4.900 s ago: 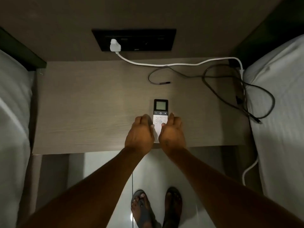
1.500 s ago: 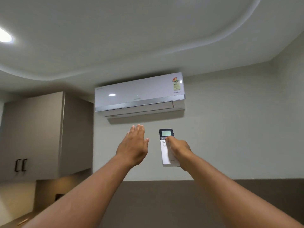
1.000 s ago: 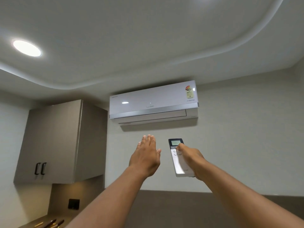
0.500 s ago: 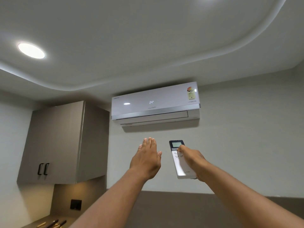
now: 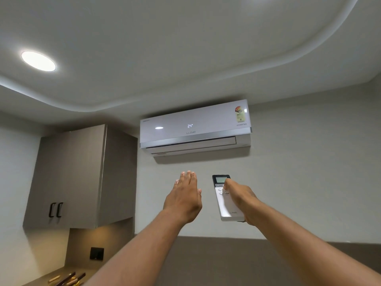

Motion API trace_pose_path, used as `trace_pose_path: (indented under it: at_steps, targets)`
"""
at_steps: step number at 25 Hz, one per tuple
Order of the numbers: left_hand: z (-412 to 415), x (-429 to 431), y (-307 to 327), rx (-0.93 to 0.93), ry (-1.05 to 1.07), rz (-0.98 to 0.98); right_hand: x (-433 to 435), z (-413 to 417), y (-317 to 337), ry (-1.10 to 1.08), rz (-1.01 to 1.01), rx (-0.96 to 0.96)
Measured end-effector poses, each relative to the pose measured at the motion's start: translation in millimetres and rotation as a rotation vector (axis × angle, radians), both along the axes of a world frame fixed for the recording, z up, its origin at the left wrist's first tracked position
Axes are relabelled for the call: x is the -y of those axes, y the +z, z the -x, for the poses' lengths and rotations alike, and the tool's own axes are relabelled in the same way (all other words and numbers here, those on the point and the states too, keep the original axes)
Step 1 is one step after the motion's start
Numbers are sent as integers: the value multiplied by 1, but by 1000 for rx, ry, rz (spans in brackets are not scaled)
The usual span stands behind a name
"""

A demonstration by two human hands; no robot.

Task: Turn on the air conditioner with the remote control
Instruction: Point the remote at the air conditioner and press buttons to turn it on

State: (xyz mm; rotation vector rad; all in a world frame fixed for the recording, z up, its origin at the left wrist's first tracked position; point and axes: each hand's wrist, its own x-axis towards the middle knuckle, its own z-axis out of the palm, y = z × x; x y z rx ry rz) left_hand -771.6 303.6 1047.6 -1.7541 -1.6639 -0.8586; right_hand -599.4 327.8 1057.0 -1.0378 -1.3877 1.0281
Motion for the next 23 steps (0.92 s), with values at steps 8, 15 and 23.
trace_pose_path:
  at_steps: [8,15,23]
  targets:
    - [4,2,0,1,1,-2,5,1,2,-13,-30,29]
    - [3,3,-1,4,-5,-7,9,1,1,-25,-53,17]
    - [-1,4,-3,4,-10,-6,12,-3,1,-15,-59,35]
